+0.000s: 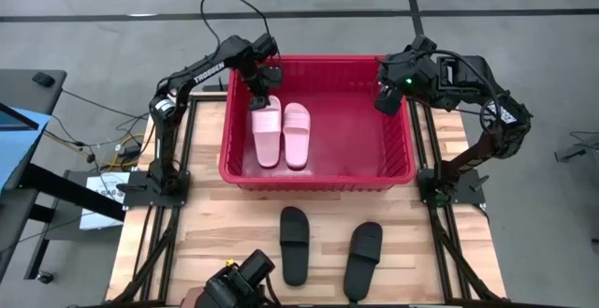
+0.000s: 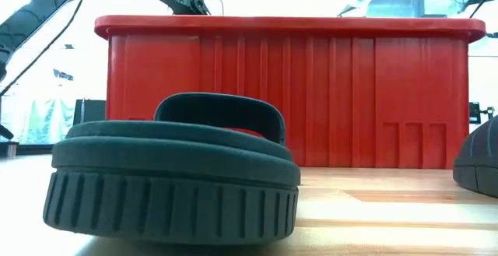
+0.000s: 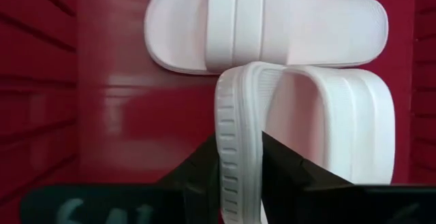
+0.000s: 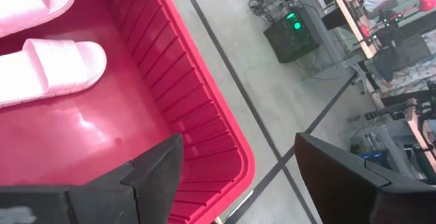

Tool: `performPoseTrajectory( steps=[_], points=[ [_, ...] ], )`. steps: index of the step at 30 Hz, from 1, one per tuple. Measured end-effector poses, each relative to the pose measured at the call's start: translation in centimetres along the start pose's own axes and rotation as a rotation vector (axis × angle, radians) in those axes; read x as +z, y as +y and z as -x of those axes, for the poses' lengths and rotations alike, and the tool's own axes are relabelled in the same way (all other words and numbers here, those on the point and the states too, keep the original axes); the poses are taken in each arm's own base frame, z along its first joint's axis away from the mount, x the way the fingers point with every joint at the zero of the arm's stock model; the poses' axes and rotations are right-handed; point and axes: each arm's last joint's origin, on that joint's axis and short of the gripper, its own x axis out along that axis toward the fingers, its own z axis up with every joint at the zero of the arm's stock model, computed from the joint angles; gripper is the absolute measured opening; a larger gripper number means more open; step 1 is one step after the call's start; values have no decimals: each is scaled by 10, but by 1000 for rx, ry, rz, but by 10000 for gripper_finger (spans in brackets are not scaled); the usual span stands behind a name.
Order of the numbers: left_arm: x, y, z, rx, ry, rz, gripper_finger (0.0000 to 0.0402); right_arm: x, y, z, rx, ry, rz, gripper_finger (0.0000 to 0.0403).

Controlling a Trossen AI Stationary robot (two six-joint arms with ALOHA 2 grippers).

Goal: Pick and place slides into bin
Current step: Put the pink slide into the red bin

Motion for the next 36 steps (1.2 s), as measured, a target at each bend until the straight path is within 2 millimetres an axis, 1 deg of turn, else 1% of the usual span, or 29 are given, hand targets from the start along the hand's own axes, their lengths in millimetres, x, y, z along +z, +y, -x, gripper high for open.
performPoseTrajectory(
  steps=[17,30,33,36],
  points=[
    [3,6,-2,85,0,-9,69,0,0,0,0,0,0,276],
    [3,7,-2,103,12,-13,70,0,0,0,0,0,0,276],
    [3,7,-2,106,13,-12,80,0,0,0,0,0,0,276],
    [2,8,-2,119,22,-19,99,0,0,0,0,0,0,276]
  ],
)
